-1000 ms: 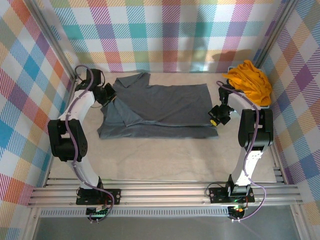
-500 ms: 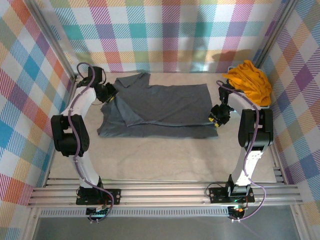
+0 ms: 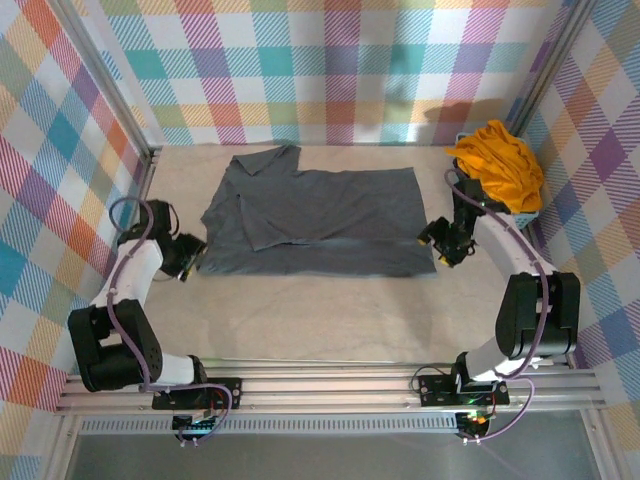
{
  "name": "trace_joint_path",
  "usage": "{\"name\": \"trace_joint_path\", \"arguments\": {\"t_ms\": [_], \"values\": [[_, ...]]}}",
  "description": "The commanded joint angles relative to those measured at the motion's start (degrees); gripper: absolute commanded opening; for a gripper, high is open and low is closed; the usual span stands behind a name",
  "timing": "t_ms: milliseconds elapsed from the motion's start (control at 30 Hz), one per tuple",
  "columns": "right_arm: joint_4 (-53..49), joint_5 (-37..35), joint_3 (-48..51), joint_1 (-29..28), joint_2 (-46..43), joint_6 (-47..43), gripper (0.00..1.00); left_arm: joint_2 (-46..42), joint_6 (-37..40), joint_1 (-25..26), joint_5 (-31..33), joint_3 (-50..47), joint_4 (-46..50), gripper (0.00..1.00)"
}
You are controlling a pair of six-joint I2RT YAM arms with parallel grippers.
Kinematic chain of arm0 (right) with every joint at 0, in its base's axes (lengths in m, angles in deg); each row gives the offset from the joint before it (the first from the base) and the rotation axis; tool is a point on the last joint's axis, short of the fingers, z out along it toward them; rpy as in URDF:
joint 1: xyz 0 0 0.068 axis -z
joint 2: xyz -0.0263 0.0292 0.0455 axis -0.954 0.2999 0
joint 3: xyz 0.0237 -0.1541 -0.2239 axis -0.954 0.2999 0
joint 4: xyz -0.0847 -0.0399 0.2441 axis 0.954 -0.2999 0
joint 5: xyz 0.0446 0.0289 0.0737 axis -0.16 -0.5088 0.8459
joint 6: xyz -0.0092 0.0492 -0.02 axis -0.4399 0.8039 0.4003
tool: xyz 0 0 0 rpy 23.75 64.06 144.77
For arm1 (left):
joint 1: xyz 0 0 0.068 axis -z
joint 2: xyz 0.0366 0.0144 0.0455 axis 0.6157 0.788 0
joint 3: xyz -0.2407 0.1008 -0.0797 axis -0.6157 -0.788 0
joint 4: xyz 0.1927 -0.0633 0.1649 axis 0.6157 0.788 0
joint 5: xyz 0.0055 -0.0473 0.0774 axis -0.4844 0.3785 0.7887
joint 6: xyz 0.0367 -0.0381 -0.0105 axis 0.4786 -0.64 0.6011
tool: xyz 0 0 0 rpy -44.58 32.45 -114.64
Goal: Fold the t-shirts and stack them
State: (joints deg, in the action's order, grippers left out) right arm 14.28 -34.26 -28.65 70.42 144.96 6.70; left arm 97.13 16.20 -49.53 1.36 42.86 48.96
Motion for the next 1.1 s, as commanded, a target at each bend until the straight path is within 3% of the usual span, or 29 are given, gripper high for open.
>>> {"name": "trace_joint_path", "arguments": {"t_ms": [0,100,267,400,533,667,767,867,933,1000,1067], "values": [[3.49,5.19,4.27,0.96,0.89,-0.32,0.60,2.80,-3.06,-0.75,-8.17,-3.74,-8.15,0.63],[4.95,6.80,5.89,2.06,2.82,-0.35,0.59,5.01,-3.51,-0.82,-7.95,-4.66,-11.69,0.60],[7.50,7.47,8.66,3.42,3.27,0.64,0.58,8.09,-2.68,-1.25,-2.72,-4.46,-9.06,0.55],[7.64,6.74,8.63,3.54,4.45,0.99,0.56,7.31,-3.04,-1.71,-4.64,-6.30,-15.19,0.59],[8.79,6.33,9.99,3.65,4.71,2.07,0.52,8.35,-3.13,-1.81,-6.13,-6.44,-19.00,0.56],[9.54,5.96,10.30,3.65,6.39,3.31,0.47,9.94,-3.01,-1.83,-6.64,-6.21,-20.39,0.46],[10.58,5.37,11.02,3.70,7.00,4.35,0.45,10.36,-3.63,-1.83,-6.52,-6.68,-21.66,0.29],[11.73,3.62,11.30,3.69,7.53,5.21,0.36,10.52,-3.70,-1.80,-5.64,-6.77,-21.67,0.12],[12.21,2.74,10.89,3.68,8.26,5.39,0.23,9.83,-3.40,-1.83,-4.00,-6.68,-20.50,0.02],[11.54,1.38,10.41,3.68,7.87,5.56,0.03,8.41,-3.29,-1.83,-2.00,-6.83,-18.03,0.00],[10.29,-0.61,10.38,3.67,6.16,5.82,0.00,6.01,-3.35,-1.89,-0.09,-7.40,-15.50,0.00]]}}
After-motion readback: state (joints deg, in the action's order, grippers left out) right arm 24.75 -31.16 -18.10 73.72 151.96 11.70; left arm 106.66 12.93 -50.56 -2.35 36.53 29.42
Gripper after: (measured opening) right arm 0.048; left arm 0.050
